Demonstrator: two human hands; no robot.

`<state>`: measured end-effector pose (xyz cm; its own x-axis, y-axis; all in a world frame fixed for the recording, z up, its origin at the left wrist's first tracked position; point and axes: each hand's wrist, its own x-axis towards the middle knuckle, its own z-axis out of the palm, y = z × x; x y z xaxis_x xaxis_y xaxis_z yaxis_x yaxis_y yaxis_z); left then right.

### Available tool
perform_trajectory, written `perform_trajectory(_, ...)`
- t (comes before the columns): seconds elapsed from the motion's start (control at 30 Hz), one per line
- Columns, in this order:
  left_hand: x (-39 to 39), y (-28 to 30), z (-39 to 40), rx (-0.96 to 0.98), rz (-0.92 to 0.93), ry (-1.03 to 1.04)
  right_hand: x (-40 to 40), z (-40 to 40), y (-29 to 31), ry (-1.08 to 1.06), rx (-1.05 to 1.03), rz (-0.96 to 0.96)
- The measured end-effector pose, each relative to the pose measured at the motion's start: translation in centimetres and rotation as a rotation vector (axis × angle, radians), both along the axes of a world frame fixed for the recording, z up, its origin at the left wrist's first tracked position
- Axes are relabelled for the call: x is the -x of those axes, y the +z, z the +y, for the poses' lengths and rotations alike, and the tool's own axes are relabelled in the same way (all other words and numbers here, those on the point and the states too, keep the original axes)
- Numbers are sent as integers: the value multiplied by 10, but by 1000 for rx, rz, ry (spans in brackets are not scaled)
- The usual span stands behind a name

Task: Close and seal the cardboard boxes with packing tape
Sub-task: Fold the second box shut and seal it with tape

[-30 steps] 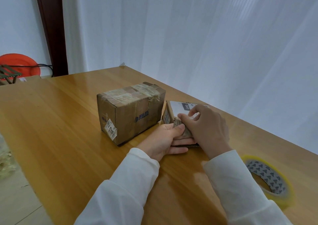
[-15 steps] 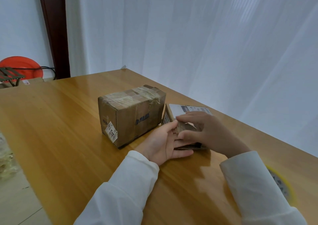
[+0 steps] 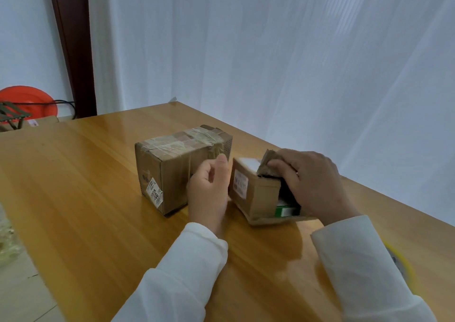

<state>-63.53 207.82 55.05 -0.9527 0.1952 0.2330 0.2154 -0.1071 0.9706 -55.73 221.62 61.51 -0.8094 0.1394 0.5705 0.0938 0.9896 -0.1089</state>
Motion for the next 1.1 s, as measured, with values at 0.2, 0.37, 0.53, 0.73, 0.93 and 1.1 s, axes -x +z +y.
perform_trajectory(0.2,1,-4,5,124,472,-198,-4,-12,15,124,135,-109)
perform_trajectory(0.37,1,-5,6,53,381,-202,-9,-1,17,202,414,-108)
perform_trajectory(0.53,-6,-2,8,124,387,-171,-13,4,22,224,456,-277)
perform_trajectory(0.73,-14,0,10,132,409,-188,-21,8,31,258,505,-355)
perform_trajectory(0.93,-11,1,9,-24,292,-181,-27,13,34,257,526,-395)
perform_trajectory(1.1,-12,7,3,-6,257,-226,-20,7,31,156,317,-187)
